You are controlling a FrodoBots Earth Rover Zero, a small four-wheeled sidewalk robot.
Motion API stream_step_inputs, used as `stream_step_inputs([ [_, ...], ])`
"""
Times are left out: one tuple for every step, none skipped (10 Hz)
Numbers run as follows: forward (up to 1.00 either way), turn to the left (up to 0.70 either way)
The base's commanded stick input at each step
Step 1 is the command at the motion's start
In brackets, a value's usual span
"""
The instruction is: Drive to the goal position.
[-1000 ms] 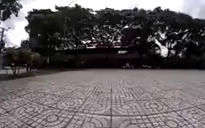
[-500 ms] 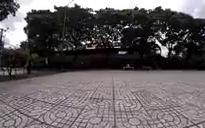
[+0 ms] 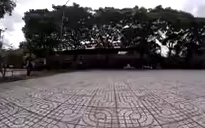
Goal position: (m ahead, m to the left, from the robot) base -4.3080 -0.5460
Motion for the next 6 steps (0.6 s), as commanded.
stream_step_inputs([
  [0.7,0.0],
  [0.7,0.0],
  [0.7,0.0],
  [0.7,0.0],
  [0.7,0.0],
  [0.7,0.0],
])
